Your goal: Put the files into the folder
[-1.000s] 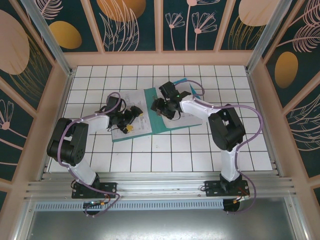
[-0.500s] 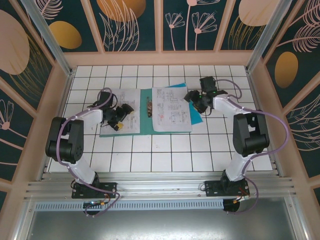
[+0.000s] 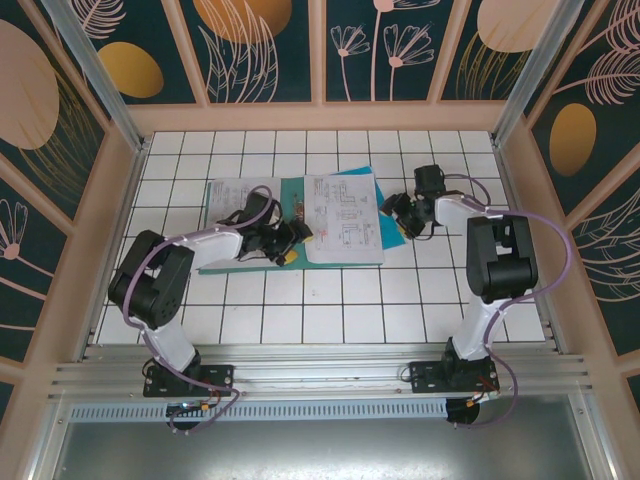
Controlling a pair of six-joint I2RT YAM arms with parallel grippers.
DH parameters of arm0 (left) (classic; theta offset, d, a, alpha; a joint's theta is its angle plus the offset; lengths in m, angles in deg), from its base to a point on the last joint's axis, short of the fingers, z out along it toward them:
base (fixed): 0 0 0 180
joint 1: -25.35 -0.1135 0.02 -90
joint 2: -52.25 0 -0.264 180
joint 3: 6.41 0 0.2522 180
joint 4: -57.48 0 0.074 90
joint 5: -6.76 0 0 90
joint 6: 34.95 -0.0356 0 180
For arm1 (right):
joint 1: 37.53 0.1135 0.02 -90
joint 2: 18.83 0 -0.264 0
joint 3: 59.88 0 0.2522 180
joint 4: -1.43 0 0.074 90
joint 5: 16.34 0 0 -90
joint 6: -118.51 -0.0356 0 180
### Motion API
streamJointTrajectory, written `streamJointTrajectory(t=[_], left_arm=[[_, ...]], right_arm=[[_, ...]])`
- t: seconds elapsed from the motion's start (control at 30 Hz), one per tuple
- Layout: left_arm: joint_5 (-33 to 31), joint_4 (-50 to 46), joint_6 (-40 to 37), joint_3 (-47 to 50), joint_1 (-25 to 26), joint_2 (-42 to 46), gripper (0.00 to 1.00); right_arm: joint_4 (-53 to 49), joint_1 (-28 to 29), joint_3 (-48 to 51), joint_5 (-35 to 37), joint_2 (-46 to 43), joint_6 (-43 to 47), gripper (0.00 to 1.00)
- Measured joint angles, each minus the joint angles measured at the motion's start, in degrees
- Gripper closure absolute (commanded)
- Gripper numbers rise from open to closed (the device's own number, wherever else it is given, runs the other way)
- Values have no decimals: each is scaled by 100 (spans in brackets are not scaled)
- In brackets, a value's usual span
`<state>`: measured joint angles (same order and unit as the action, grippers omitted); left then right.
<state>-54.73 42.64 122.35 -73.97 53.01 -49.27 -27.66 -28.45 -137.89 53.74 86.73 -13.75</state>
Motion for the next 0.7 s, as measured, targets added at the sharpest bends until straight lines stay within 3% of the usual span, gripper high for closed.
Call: streamJointTrajectory(t=[0.2,0.37,0.7], left_arm=[[2,98,125,-22,153,-330,55],[0,129,192,-264,205,-476,77],[2,175,201,-356,278,-516,84]], right_arm=[[168,0,208,-197,39,-22,33],[393,2,341,-396,37,-79,33],[817,87,844,-767,-232,-560,33]])
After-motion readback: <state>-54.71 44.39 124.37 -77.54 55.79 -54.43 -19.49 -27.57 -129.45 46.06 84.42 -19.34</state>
